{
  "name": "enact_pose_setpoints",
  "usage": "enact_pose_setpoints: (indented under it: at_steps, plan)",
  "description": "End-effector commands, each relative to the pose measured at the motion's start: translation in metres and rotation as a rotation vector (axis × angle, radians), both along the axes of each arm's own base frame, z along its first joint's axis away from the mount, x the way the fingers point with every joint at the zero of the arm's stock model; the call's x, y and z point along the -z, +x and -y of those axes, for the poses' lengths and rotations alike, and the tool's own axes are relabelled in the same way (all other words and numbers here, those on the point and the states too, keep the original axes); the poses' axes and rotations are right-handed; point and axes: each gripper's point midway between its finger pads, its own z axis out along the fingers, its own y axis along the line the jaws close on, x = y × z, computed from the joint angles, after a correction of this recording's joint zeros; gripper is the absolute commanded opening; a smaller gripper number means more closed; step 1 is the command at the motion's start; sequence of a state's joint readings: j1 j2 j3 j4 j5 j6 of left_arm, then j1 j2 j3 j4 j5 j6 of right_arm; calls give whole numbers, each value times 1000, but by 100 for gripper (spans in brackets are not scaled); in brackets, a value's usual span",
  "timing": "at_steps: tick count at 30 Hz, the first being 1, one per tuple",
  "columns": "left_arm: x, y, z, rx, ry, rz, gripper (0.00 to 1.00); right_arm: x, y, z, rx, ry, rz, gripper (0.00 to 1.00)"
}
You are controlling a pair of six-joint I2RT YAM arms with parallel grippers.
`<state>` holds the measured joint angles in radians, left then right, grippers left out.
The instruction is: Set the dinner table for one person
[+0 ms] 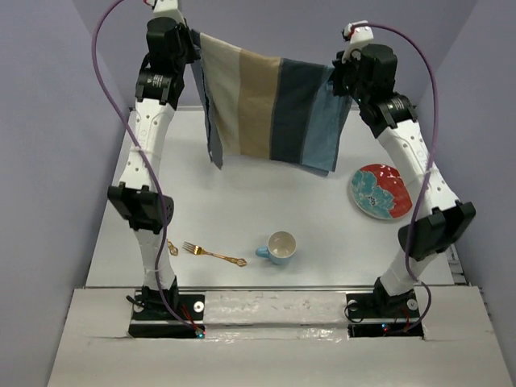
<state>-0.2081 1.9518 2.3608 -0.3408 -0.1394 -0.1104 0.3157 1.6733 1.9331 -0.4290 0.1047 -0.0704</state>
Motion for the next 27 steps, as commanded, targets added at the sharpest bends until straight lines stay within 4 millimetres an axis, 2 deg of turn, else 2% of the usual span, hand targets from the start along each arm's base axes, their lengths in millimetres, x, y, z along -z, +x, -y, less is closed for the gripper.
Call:
enact_pose_setpoints:
  at_steps: [1,2,3,4,5,6,7,8,9,10,11,12,13,14,15,17,18,19,20,21,23,25,26,27]
  plan:
    - [-109,-27,-4,93,-102,246,0,-133,-15,14,24,-6,337,0]
    - [-112,-28,-6,91,-103,257,0,-138,-18,12,8,-12,353,0]
    - [-114,-30,0,126,-90,265,0,-133,-19,9,-13,-20,348,0]
    - [-110,-29,1,136,-65,255,0,-136,-31,9,-35,-22,364,0]
    - [-104,-26,4,151,-56,238,0,-133,-33,0,-86,-18,398,0]
    - [-83,-17,6,155,-48,185,0,-66,-20,-8,-116,-48,279,0]
    - [-67,-11,9,163,-43,144,0,-43,-22,-14,-156,-51,254,0]
    - [-27,2,10,154,-17,52,0,-32,-27,-20,-191,-35,261,0]
    - [-11,8,6,131,-4,28,5,34,-26,-28,-215,-55,140,0]
    - [-3,3,0,108,19,12,14,52,-32,-37,-241,-53,128,0]
    - [62,11,-16,26,49,-116,27,75,-37,-44,-259,-45,104,0]
    - [58,8,-24,-3,52,-66,63,138,-49,-48,-272,-61,-3,0]
    - [38,-15,-36,-35,44,-16,81,158,-58,-54,-287,-57,-23,0]
    - [42,-24,-48,-77,32,-7,98,171,-66,-65,-316,-48,-24,0]
    - [48,-43,-69,-135,-11,12,99,207,-75,-66,-322,-48,-97,0]
    - [53,-60,-88,-190,-58,47,99,236,-83,-68,-338,-41,-167,0]
    - [72,-68,-98,-229,-88,20,99,247,-85,-66,-330,-44,-191,0]
    - [75,-74,-100,-244,-101,16,99,254,-88,-64,-325,-42,-208,0]
    - [68,-84,-102,-251,-118,33,99,261,-93,-63,-326,-40,-226,0]
    - [84,-88,-101,-253,-144,-3,99,261,-98,-66,-334,-34,-230,0]
    - [98,-94,-92,-216,-187,-32,99,254,-106,-63,-331,-24,-237,2]
    - [139,-95,-85,-201,-216,-121,98,252,-112,-58,-317,-20,-255,6]
    - [162,-96,-85,-208,-224,-173,96,251,-120,-54,-305,-12,-278,10]
    - [177,-96,-82,-203,-232,-206,94,252,-124,-51,-298,-11,-293,13]
